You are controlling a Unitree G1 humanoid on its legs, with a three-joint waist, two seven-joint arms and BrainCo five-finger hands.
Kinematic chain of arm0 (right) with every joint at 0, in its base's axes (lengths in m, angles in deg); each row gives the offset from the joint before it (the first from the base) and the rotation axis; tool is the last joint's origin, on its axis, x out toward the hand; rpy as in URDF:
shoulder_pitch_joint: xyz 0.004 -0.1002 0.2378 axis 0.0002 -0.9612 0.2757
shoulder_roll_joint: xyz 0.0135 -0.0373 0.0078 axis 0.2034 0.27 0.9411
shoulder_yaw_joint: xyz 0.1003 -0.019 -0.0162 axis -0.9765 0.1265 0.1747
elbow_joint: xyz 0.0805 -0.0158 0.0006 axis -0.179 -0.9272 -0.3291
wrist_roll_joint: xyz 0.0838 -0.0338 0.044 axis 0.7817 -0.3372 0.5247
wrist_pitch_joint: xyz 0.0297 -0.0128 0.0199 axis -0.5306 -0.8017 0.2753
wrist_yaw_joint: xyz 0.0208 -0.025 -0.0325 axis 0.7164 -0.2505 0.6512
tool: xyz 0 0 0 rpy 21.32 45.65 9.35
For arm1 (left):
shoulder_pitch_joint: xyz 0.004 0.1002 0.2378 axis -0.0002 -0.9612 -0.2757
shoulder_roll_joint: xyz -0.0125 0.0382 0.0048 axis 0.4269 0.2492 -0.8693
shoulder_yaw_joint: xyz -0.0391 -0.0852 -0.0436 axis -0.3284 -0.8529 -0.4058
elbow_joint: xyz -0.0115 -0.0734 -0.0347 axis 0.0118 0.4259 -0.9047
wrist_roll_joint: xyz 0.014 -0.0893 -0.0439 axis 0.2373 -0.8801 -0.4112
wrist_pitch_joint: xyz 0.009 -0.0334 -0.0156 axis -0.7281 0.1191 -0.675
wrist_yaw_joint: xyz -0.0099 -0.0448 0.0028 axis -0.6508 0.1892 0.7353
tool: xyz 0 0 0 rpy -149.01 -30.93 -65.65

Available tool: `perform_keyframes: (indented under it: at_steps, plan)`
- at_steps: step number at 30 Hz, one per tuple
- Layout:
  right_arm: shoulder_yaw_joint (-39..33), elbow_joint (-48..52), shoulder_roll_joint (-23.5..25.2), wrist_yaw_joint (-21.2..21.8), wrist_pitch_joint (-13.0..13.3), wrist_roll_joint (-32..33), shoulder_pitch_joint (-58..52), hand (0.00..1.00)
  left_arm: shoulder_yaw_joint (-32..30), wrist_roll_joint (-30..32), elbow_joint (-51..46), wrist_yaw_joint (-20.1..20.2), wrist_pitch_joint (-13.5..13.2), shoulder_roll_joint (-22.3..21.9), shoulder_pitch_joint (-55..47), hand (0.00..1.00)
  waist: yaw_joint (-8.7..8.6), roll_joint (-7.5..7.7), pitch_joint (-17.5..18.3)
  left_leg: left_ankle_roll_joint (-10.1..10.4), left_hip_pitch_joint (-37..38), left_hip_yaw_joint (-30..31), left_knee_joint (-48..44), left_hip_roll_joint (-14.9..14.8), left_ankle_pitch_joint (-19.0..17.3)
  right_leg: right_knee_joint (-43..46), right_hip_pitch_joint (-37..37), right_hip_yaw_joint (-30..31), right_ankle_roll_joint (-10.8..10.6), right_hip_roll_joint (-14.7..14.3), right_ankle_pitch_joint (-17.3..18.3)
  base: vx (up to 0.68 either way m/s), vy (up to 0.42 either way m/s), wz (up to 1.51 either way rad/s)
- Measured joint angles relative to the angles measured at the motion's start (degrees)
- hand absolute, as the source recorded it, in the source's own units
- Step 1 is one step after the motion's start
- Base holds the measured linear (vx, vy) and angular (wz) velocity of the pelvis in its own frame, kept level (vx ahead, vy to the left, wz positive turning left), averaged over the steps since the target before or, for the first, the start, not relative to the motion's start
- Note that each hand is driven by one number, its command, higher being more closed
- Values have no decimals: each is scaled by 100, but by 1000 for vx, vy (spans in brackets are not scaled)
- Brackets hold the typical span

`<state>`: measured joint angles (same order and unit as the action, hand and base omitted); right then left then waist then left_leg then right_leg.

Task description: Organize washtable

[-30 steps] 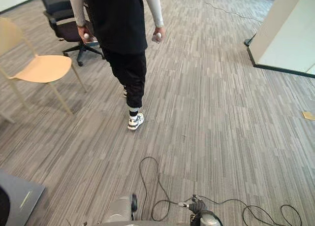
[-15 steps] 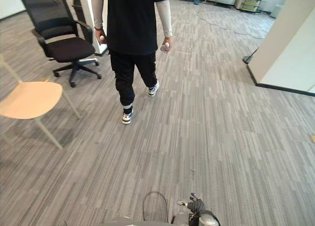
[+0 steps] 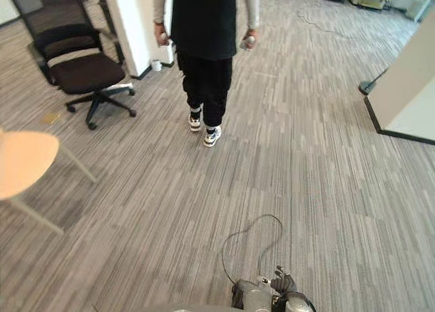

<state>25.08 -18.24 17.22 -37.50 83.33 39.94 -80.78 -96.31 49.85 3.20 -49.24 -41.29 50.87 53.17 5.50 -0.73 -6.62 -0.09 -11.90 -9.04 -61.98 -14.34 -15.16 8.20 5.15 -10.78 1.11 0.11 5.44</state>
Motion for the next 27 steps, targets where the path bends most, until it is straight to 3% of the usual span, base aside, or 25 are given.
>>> perform_keyframes:
  at_steps: [2, 4, 5, 7, 9, 11, 12, 13, 14, 15, 16, 18, 19, 21, 22, 23, 24, 26, 27]
  plan:
    - [87, -30, 36, -11, 1, 1, 101, 0, 166, -4, -7, -2, -11, 74, 9, 0, 27, 53, -73, 86, -392, -162, 1171, 147, -75, -111, 277, 98, -249, 109, 214, 382, 133, -37]
    - [97, 1, -14, -55, 32, 6, 78, 0, 403, -6, -3, 0, -16, 96, -10, 0, 0, -38, -66, 197, -567, -75, 2964, 286, 93, 49, 365, 136, -399, 126, 604, 367, 239, -17]
    - [270, -46, 30, -88, 13, 5, 27, 0, 489, -14, 4, 3, -28, 197, -72, 0, 82, 97, -24, -32, -470, -11, 3158, 615, 472, 151, 439, 325, -475, 291, 823, 418, 244, -11]
    - [363, -72, 163, -76, 23, 2, -10, 0, 485, -10, 0, 0, -52, 378, -71, 0, 97, 403, 80, -65, -488, -34, 3163, 888, 269, 142, 375, 349, -427, 508, 847, 522, 247, 11]
    - [319, -113, 204, -72, 29, 0, -22, 0, 469, -11, 56, 2, -30, 405, -70, 0, 100, 460, 116, -252, -392, -38, 3048, 1055, 36, 492, 345, 483, -432, 649, 847, 370, 206, 16]
    - [208, -190, 166, -67, 54, -2, -26, 0, 473, -22, 150, 6, -19, 379, -131, 0, 127, 419, 111, -443, 12, -192, 3174, 1177, -112, 1763, 32, 708, -575, 848, 878, 400, 228, 0]
    - [108, -224, 152, -63, 66, -7, -28, 0, 499, -23, 247, 24, 2, 379, -157, 0, 105, 416, 104, -558, 413, -282, 3340, 1326, -210, 3455, -538, 936, -1070, 914, 656, 303, 130, -5]
    - [64, -227, 149, -61, 56, -7, -27, 0, 512, -18, 256, 45, 11, 399, -168, 0, 69, 432, 116, -576, 553, -287, 3414, 1374, -244, 4060, -747, 955, -1114, 944, 554, 370, 124, 5]
    - [32, -225, 143, -55, 57, 3, -20, 0, 551, -14, 249, 93, 9, 424, -190, 0, -15, 433, 117, -588, 769, -281, 3528, 1438, -259, 4674, -982, 837, -990, 976, 492, 333, 93, 2]
    - [-58, -203, 141, -51, 74, -1, -12, 0, 539, -1, 248, 129, 7, 433, -193, 0, -62, 417, 122, -584, 1073, -299, 3789, 1475, -264, 5036, -1240, 609, -701, 999, 581, 466, 94, -11]
    - [-177, -197, 136, -49, 64, -5, 7, 0, 539, 2, 231, 128, 5, 419, -187, 0, -62, 365, 114, -572, 1410, -330, 4063, 1453, -256, 4873, -1382, 362, -511, 993, 767, 320, 55, -21]
    - [-218, -77, 131, -59, 51, -4, -18, 0, 539, 2, 201, 126, 0, 386, -184, 0, -92, 287, 122, -523, 1687, -347, 4250, 1349, -253, 4219, -1455, -13, -379, 995, 934, 266, 18, -10]
    - [-211, 22, 150, -74, 45, -19, -24, 0, 534, 4, 115, 129, -21, 341, -196, 0, -154, 257, 138, -403, 1796, -316, 4309, 1260, -258, 3147, -1414, -330, -297, 988, 886, 280, 2, 7]
    - [-192, 78, 204, -80, 37, -22, -95, 0, 532, -5, -18, 128, -48, 321, -194, 0, -139, 314, 172, -269, 1866, -254, 4318, 1298, -324, 1925, -1340, -436, -197, 956, 122, 232, -33, 11]
    - [-186, 201, 256, -84, 20, -20, -179, 0, 522, -4, -50, 105, -50, 322, -181, 0, -143, 351, 228, -194, 1907, -173, 4325, 1361, -370, 1557, -1336, -411, -438, 995, -270, 285, -89, 20]
    - [-167, 240, 194, -78, 14, -90, -254, 0, 543, -4, -59, 106, -52, 226, -185, 0, -149, 198, 371, -124, 1926, -66, 4399, 1253, -342, 1369, -1239, -520, -389, 881, -313, 285, -95, 23]
    - [-158, 241, 167, -79, 8, -129, -290, 0, 545, -5, -67, 105, -56, 183, -185, 0, -143, 179, 469, -80, 1958, -31, 4447, 1207, -317, 1200, -1188, -556, -401, 849, -349, 348, -92, 18]
    - [-133, 244, 57, -83, -7, -189, -343, 0, 556, -6, -71, 106, -115, 25, -183, 0, -143, -43, 618, 9, 1998, -37, 4617, 1048, -266, 557, -888, -663, -446, 613, -532, 333, -67, 3]
    - [-138, 242, 46, -86, -8, -188, -349, 0, 556, -6, -66, 105, -128, 12, -184, 0, -145, -70, 632, 78, 1997, -38, 4621, 1044, -222, 401, -820, -663, -442, 586, -592, 225, -39, -11]
